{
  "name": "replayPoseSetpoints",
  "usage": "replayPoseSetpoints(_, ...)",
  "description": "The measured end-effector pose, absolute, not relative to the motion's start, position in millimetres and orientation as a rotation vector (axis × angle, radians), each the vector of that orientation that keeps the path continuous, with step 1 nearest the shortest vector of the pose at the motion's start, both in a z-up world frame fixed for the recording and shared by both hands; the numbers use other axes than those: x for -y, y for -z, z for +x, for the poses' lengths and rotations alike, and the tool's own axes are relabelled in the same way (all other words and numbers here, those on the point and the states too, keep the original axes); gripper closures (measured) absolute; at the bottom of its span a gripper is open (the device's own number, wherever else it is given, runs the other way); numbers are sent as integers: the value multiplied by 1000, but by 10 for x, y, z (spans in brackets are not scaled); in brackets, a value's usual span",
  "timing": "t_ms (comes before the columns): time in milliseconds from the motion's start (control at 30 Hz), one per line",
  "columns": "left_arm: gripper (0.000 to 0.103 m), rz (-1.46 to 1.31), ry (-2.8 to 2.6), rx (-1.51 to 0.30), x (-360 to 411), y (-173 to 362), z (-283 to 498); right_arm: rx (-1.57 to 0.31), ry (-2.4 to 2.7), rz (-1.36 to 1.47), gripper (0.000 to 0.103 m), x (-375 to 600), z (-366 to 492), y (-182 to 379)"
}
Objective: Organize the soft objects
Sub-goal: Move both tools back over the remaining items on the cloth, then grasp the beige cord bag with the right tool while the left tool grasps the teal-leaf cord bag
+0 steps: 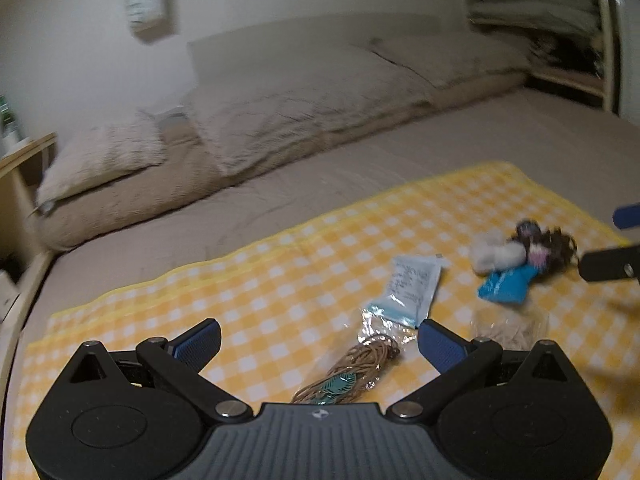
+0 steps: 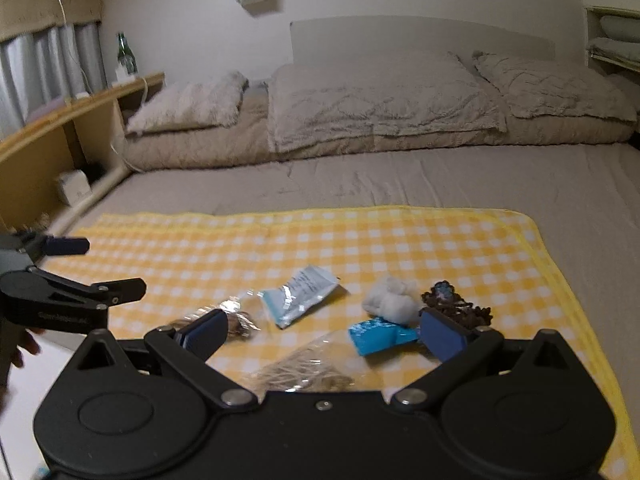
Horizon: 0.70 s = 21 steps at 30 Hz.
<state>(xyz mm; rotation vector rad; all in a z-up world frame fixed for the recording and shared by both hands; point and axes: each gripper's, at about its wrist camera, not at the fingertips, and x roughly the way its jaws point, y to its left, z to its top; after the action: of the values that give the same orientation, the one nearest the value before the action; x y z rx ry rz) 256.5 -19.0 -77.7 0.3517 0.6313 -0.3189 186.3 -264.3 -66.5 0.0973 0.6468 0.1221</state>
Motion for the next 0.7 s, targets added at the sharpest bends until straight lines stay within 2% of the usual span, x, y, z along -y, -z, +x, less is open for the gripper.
replayPoseSetpoints(100,0,387,349,-657,203,918,2703,-700,-79,109,0,2662,2018,803)
replayPoseSetpoints(300,0,396,378,-713,77,1214,2992,-875,8,307,0,2728,2305,1147)
replayPoseSetpoints(700,0,285,440,-804,-31,1622,3339,-1013,107,351,0,2352,2744,1667)
